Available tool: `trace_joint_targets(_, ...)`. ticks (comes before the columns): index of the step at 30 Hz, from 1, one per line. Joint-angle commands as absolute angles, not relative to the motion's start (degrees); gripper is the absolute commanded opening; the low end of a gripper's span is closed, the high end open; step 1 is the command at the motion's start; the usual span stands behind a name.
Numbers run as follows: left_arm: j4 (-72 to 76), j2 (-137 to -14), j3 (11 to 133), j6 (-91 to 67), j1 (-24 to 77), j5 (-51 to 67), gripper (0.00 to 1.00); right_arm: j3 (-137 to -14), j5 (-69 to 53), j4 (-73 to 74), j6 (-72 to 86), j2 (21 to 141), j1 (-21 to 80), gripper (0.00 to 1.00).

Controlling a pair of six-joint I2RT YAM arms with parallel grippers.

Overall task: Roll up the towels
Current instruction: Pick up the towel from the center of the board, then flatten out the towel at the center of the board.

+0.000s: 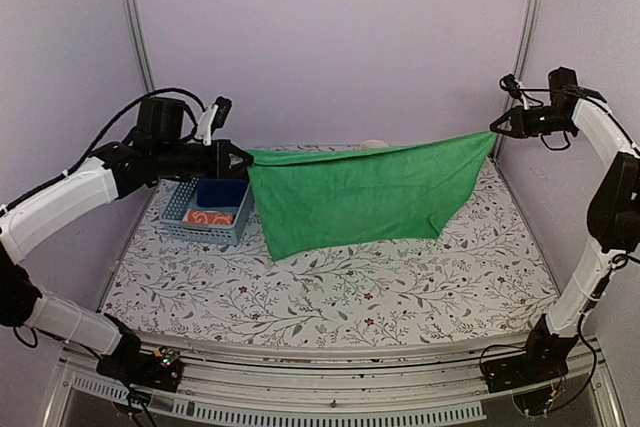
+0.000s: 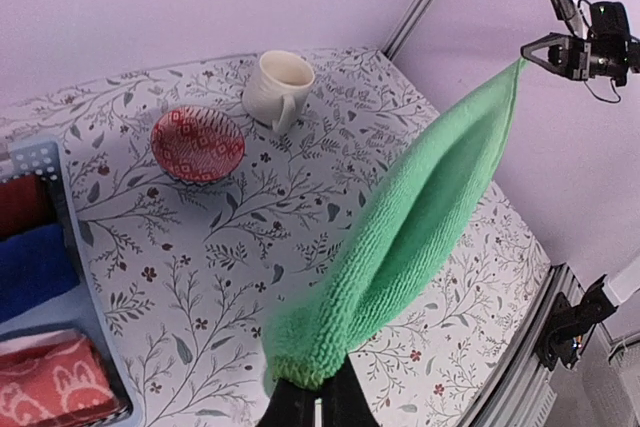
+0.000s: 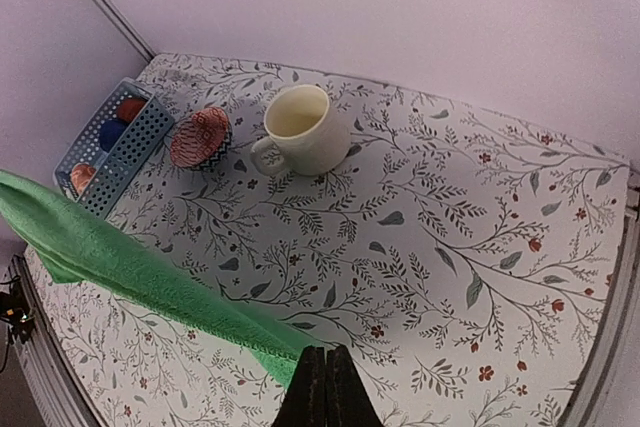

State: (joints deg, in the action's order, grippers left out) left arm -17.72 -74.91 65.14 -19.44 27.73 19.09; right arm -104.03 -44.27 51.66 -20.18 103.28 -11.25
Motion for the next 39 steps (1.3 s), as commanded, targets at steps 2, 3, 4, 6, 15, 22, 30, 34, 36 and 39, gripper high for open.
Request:
trace_joint_targets(2,-21.49,-69.38,66.9,-17.41,27.7,18.75,0.0,-98.51,-48.16,52.15,-23.45,88.54,-10.47,0.02)
trace_joint_targets(3,-21.46,-67.99,66.29,-17.4,27.75,18.87,0.0,-96.54,-48.28,51.83,-23.81,85.35,-10.53,0.02)
trace_joint_targets(4,-21.49,-66.36,65.42,-17.4,27.79,19.08,0.0,-94.28,-48.44,51.74,-24.44,82.24,-10.47,0.02)
trace_joint_targets(6,-21.62,-61.77,62.96,-17.61,27.94,19.25,0.0,-89.54,-48.67,51.89,-26.36,74.56,-10.47,0.02)
trace_joint_targets(15,-21.4,-40.89,48.43,-20.92,31.29,23.97,0.0,-73.05,-48.1,57.73,-36.21,47.11,-10.52,0.02)
trace_joint_targets(22,-19.79,-42.76,42.41,-26.44,33.31,21.84,0.0,-67.65,-42.18,58.53,-36.83,49.24,-10.53,0.02)
trace_joint_targets(30,-2.46,-79.47,48.07,-29.68,31.44,17.81,0.0,-60.97,-34.44,38.43,-34.7,78.75,-10.4,0.02)
trace_joint_targets(34,-8.82,-102.86,67.3,-26.6,29.1,11.96,0.18,-73.31,-28.82,30.98,-29.9,99.19,-10.46,0.15)
trace_joint_targets(36,-11.11,-110.85,76.14,-25.07,28.64,7.83,0.3,-81.37,-27.41,32.34,-26.87,106.48,-10.43,0.23)
trace_joint_targets(39,-10.07,-112.04,79.65,-24.97,28.75,6.49,0.41,-86.76,-29.12,35.78,-24.43,107.51,-10.42,0.35)
